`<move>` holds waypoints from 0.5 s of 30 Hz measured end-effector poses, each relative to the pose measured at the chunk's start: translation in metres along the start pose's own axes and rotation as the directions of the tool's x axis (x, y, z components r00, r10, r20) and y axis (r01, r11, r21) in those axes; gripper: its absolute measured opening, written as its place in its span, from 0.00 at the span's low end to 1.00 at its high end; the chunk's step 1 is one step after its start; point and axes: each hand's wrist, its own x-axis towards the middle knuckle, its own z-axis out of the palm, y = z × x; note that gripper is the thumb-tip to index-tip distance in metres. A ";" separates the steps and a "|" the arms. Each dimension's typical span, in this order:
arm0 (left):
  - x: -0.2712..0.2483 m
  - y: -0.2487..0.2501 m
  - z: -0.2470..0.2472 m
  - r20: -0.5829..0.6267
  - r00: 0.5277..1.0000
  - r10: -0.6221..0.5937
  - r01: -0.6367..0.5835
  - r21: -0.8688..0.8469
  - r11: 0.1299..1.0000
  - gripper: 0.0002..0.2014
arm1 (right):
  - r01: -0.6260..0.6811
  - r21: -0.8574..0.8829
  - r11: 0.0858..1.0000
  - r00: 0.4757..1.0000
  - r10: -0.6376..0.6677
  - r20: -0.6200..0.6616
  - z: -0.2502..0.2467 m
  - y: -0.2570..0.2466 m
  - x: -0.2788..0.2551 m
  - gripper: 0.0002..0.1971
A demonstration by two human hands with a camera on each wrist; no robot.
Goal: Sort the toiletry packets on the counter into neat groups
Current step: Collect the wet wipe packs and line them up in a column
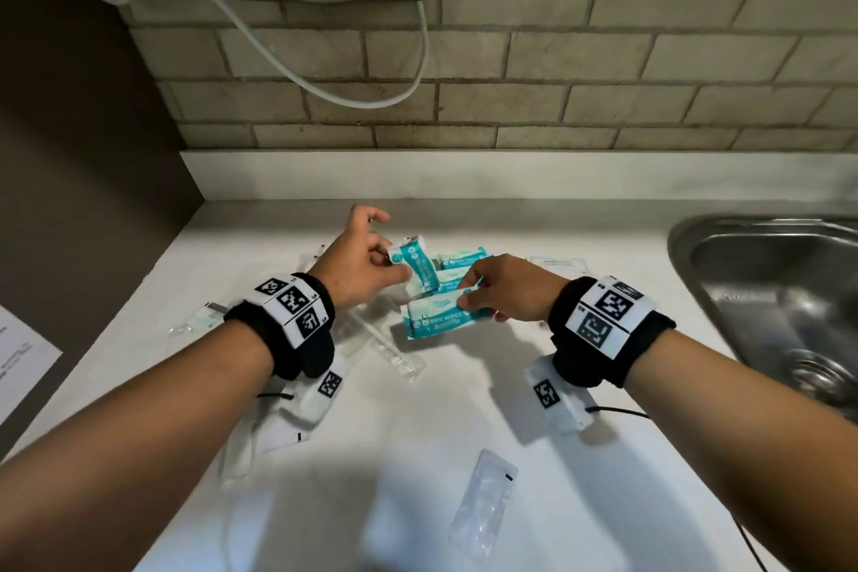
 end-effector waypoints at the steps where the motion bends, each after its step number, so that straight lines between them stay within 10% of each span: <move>1: 0.003 0.002 0.002 -0.004 1.000 0.013 -0.013 0.042 0.999 0.27 | -0.030 -0.014 0.999 1.000 0.030 -0.005 -0.002 0.003 -0.002 0.05; 5: 0.019 0.014 0.012 0.102 0.993 0.054 -0.067 0.129 0.989 0.13 | -0.123 -0.128 0.984 0.992 0.123 -0.007 -0.003 0.012 -0.008 0.06; 10: 0.038 0.032 0.042 0.417 0.905 -0.085 -0.109 0.420 0.901 0.20 | -0.169 -0.359 0.918 0.976 0.205 0.066 0.007 0.019 -0.003 0.06; 15: 0.042 0.029 0.072 0.475 0.871 -0.125 -0.197 0.571 0.797 0.19 | -0.204 -0.592 0.780 0.976 0.209 -0.061 0.017 0.024 0.003 0.16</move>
